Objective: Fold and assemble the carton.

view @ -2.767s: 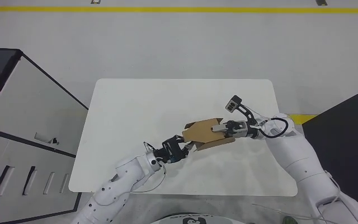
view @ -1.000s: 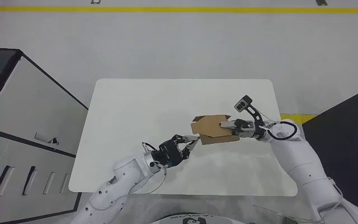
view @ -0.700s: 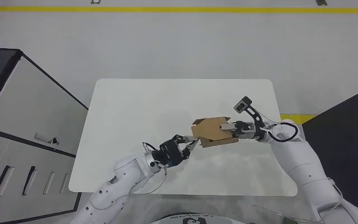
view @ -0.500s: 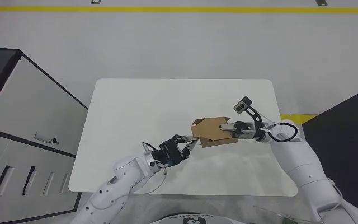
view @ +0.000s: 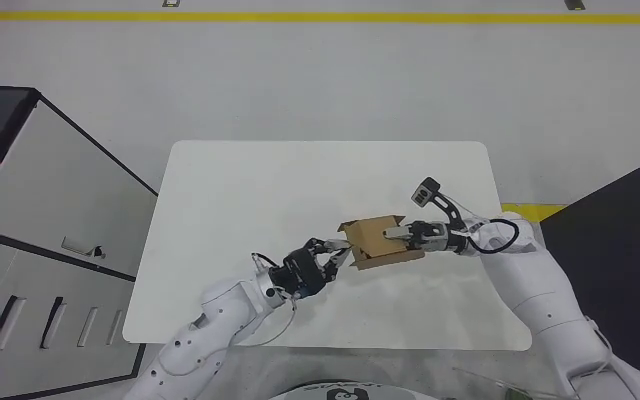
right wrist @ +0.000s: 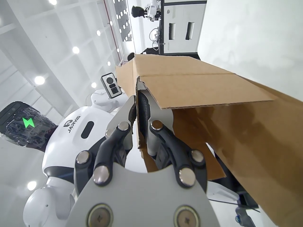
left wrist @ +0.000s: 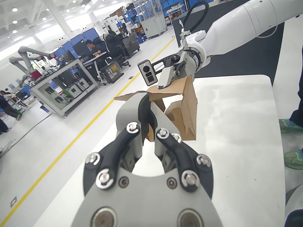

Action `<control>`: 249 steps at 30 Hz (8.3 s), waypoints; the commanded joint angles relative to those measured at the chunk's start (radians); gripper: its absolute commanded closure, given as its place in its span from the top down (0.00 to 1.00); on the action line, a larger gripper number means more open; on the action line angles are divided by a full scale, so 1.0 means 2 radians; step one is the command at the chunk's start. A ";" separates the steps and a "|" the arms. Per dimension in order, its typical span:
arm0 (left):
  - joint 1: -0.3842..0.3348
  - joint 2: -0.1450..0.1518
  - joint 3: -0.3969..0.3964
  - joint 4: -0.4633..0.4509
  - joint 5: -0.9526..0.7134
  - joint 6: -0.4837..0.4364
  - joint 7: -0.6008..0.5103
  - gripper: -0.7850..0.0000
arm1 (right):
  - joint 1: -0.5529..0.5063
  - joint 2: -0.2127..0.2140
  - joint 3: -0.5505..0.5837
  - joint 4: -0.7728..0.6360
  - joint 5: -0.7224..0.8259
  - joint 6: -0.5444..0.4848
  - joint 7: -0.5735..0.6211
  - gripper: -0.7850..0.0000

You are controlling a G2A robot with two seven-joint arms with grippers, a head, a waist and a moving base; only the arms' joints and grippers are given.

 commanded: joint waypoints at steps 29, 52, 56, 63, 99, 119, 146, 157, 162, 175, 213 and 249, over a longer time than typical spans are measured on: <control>0.008 0.003 -0.008 -0.012 0.004 0.024 0.015 0.00 | 0.007 -0.002 0.019 0.046 0.081 0.022 0.032 0.00; -0.020 -0.003 0.033 0.010 0.006 0.004 0.007 0.00 | 0.017 0.002 -0.018 0.032 0.090 0.009 0.032 0.00; -0.026 -0.004 0.037 0.014 0.004 0.001 0.005 0.00 | 0.017 0.006 -0.026 0.027 0.097 0.005 0.032 0.00; -0.033 -0.005 0.044 0.019 0.002 -0.004 0.005 0.00 | 0.020 0.013 -0.042 0.022 0.104 -0.001 0.032 0.00; -0.027 -0.003 0.042 0.019 0.001 0.007 0.010 0.00 | 0.033 0.023 -0.077 0.036 0.138 -0.015 0.032 0.00; -0.006 0.003 0.017 0.000 0.005 0.035 0.019 0.00 | 0.026 0.027 -0.087 0.039 0.198 0.027 0.032 0.00; 0.027 0.006 -0.015 -0.027 0.075 0.143 0.002 0.00 | 0.026 0.022 -0.102 0.043 0.240 0.175 0.032 0.00; 0.008 0.002 0.009 -0.016 0.070 0.115 0.011 0.00 | 0.023 0.026 -0.112 0.033 0.238 0.187 0.032 0.00; 0.003 0.000 0.018 -0.014 0.074 0.105 0.014 0.00 | 0.023 0.028 -0.115 0.032 0.245 0.188 0.032 0.00; -0.001 -0.001 0.034 -0.016 0.113 0.106 0.003 0.00 | 0.033 0.024 -0.133 0.041 0.249 0.181 0.032 0.00; -0.022 -0.005 0.060 -0.012 0.208 0.130 -0.004 0.00 | 0.059 0.017 -0.157 0.071 0.245 0.180 0.032 0.00; -0.014 -0.004 0.050 -0.018 0.198 0.119 0.005 0.00 | 0.060 0.024 -0.164 0.066 0.240 0.163 0.032 0.00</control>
